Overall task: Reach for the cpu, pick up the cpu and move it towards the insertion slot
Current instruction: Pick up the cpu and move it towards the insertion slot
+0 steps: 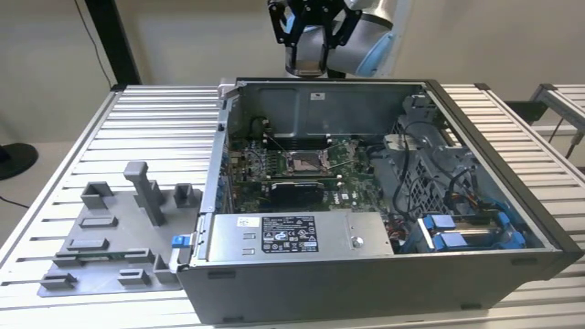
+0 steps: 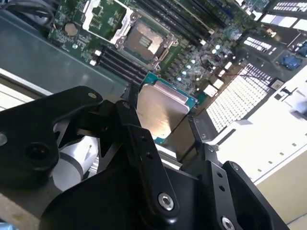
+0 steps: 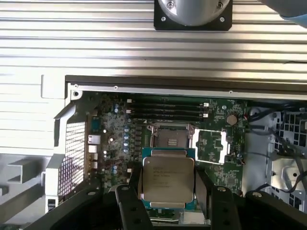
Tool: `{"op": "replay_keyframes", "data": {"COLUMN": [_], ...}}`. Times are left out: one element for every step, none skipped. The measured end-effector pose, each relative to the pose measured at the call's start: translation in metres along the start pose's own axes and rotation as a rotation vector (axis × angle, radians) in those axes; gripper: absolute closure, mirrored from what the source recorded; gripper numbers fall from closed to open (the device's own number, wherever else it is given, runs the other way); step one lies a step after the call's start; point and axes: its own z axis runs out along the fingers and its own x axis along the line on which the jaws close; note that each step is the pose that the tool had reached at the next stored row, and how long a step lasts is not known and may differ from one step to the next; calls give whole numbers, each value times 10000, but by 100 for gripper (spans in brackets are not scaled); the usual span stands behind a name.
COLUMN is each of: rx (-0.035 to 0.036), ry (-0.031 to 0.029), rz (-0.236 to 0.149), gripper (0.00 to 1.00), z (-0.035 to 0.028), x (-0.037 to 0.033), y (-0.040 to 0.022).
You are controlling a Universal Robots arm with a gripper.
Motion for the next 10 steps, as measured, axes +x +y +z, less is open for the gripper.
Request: {"op": "replay_keyframes", "data": {"rx": [1,0,0,1,1,0,0,0,0,-3], "ry": [1,0,1,1,1,1,1,1,1,1], "rz": [0,0,0,0,-1,-2,-1,0,1,1], "gripper": [100,100,100,100,100,100,100,100,100,100], "z": [5,10,14,17,17,17,16,16,15,14], "x": [0,-1,-1,-1,-3,-8,-20,-39,-64,-93], "y": [13,23,34,40,41,40,40,40,40,40]}}
